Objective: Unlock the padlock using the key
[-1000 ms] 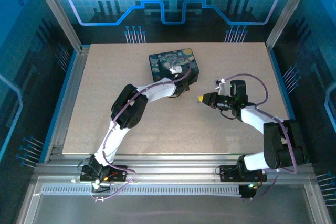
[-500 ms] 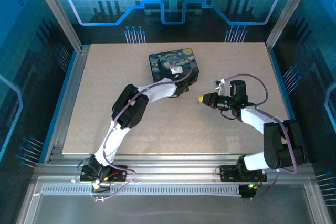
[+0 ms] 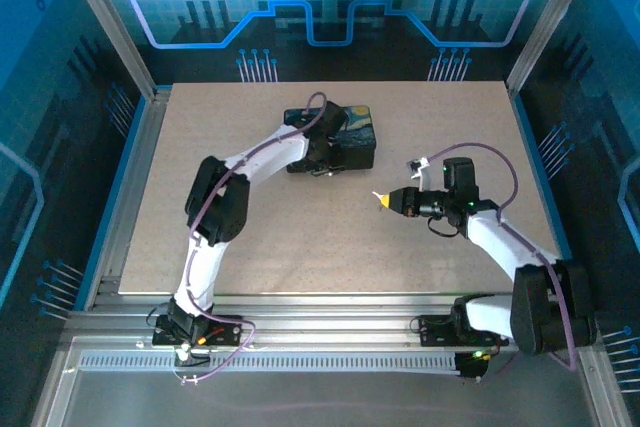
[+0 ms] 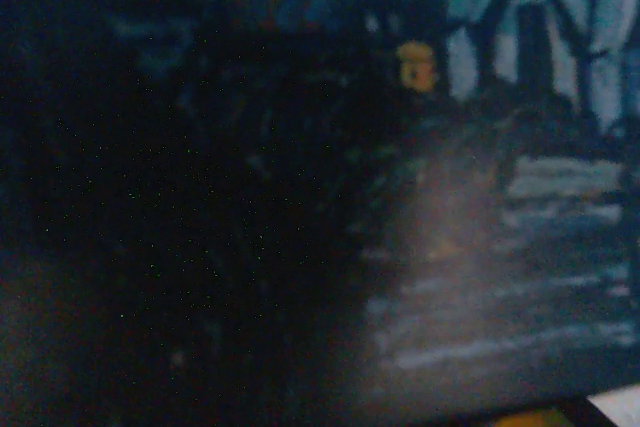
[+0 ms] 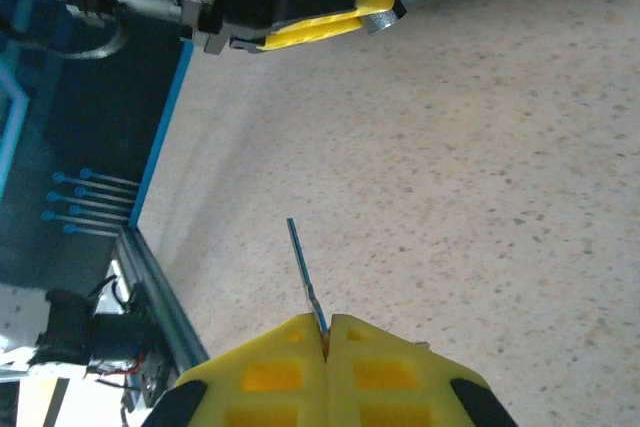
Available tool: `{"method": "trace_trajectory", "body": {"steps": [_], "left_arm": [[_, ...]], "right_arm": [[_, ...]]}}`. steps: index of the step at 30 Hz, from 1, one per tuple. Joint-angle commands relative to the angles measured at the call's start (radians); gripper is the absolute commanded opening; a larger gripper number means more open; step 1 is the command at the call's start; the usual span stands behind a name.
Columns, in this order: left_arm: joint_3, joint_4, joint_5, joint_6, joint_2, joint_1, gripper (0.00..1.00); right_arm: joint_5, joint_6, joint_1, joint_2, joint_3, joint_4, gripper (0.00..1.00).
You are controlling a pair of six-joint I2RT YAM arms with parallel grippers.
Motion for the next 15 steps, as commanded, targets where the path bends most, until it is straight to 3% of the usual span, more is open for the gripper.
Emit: {"method": "trace_trajectory", "body": {"steps": [1,8,15], "left_arm": [[0.01,-0.116,0.229,0.013,-0.118,0.01,0.0],[-0.074,-0.065,0.503,-0.171,-0.225,0.029,0.0],[-0.139,-0.031,0.537,-0.409,-0.333,0.029,0.0]], "right_arm": [[-0.066,-0.043,0.01,-0.047,-0.001,-0.088,0.0],[-0.056,-0.007,0.066,-0.115,0.013,-0.087,0.0],[-0.054,-0.009,0.07,-0.145,0.074,-0.152,0.0]]}}
